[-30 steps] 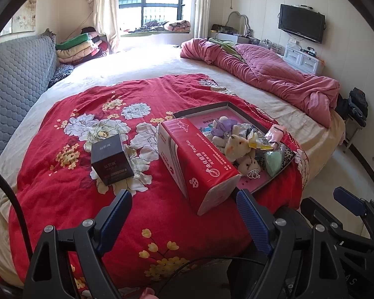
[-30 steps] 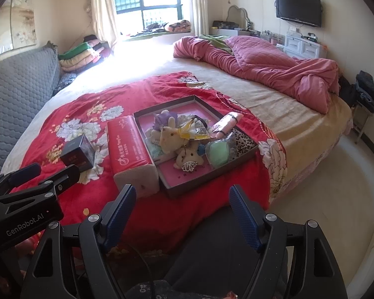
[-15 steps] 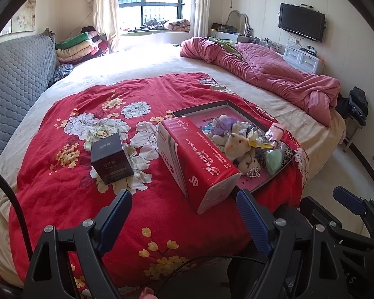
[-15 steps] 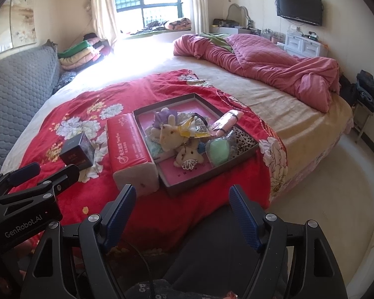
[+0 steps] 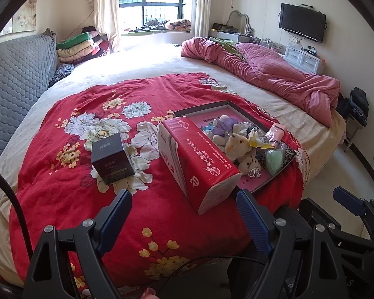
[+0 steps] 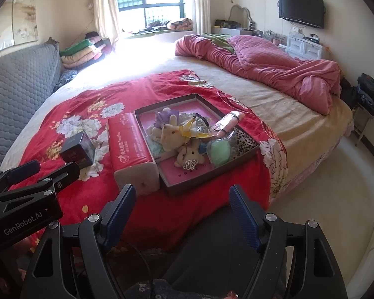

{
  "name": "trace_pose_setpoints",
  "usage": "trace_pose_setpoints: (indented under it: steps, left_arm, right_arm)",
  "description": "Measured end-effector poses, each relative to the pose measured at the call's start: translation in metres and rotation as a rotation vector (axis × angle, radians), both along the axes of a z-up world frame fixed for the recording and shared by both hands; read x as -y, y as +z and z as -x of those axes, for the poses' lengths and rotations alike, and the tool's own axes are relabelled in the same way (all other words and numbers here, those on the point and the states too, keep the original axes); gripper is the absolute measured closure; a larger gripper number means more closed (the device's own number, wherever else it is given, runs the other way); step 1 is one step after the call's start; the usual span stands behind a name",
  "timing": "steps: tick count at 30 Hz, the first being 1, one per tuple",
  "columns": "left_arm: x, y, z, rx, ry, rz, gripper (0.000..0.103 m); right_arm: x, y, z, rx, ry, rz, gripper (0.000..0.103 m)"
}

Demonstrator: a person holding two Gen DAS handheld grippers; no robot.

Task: Organize soft objects

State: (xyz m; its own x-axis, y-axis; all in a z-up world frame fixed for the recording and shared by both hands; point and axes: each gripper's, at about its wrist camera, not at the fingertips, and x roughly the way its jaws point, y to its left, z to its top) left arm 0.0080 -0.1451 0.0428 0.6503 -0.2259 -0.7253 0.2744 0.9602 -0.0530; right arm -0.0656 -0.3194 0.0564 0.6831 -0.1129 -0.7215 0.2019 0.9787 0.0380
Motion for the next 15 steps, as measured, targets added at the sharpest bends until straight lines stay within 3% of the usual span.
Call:
trace_pose_setpoints:
  steps: [15]
  left_arm:
    - [-0.0022,-0.0015,-0.0015,0.012,0.014,-0.034,0.018]
  right_arm:
    - [-0.0035,0.0019,0.0005,0.015,0.011,0.025,0.025]
